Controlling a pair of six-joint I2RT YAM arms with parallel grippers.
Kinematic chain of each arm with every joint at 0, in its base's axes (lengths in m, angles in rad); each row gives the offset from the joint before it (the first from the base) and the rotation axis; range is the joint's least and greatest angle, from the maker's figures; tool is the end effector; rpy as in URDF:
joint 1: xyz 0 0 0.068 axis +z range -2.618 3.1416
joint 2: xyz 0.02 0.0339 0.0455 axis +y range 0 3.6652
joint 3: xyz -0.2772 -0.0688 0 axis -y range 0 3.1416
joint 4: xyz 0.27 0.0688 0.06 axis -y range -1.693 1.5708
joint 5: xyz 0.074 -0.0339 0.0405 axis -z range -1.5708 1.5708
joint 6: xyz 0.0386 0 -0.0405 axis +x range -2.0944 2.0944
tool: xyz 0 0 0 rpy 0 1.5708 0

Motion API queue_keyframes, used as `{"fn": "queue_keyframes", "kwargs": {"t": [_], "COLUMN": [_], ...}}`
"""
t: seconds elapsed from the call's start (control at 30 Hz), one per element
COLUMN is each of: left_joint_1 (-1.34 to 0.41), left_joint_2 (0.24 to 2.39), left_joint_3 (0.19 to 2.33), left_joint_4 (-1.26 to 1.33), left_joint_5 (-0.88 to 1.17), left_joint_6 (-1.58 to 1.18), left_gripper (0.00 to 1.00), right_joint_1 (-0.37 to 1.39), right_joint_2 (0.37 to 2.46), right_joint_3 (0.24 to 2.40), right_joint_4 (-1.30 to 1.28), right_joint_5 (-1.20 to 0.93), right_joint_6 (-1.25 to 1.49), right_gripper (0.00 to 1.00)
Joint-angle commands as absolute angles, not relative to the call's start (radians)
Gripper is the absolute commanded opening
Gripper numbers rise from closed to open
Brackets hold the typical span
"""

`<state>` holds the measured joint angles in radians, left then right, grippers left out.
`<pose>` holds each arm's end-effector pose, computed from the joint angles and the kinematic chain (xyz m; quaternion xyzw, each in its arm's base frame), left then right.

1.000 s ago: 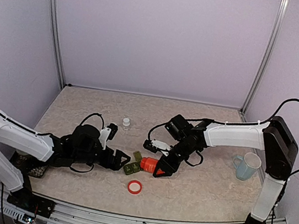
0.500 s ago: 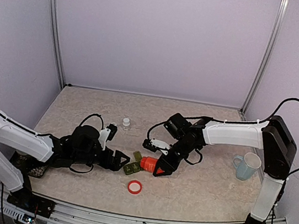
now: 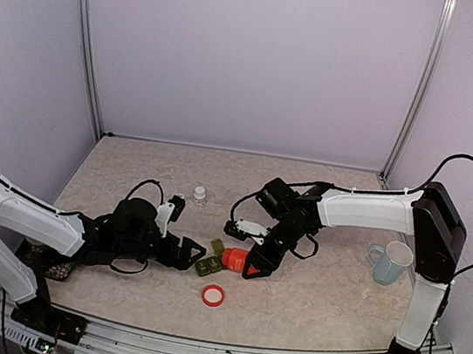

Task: Sort the pills into containers

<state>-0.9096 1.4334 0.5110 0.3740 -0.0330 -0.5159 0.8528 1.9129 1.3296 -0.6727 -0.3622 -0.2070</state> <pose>0.1785 -0.2273 0.1504 0.1626 0.8568 -0.3090 0.3795 0.2565 0.3144 0.1713 -0.5154 0.8240 0.2176 0.0898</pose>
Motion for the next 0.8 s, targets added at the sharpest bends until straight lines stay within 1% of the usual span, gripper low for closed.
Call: {"fn": "queue_keyframes", "kwargs": {"t": [0.0,0.77], "left_joint_1": [-0.905,-0.905], "left_joint_2": [1.430,1.425], "left_joint_3": [0.499,0.494], "left_joint_4": [0.401,0.402], "left_joint_5": [-0.031,-0.029], "left_joint_6": [-0.518,-0.518], "left_gripper": [0.96,0.96], "right_joint_1": [0.877,0.890], "right_joint_2": [1.935,1.968], "right_joint_3": [1.376,1.439], "right_joint_4": [-0.720,-0.798], "right_joint_5": [-0.345,-0.298], "right_joint_6": [-0.217,-0.220], "right_gripper": [0.29,0.29]}}
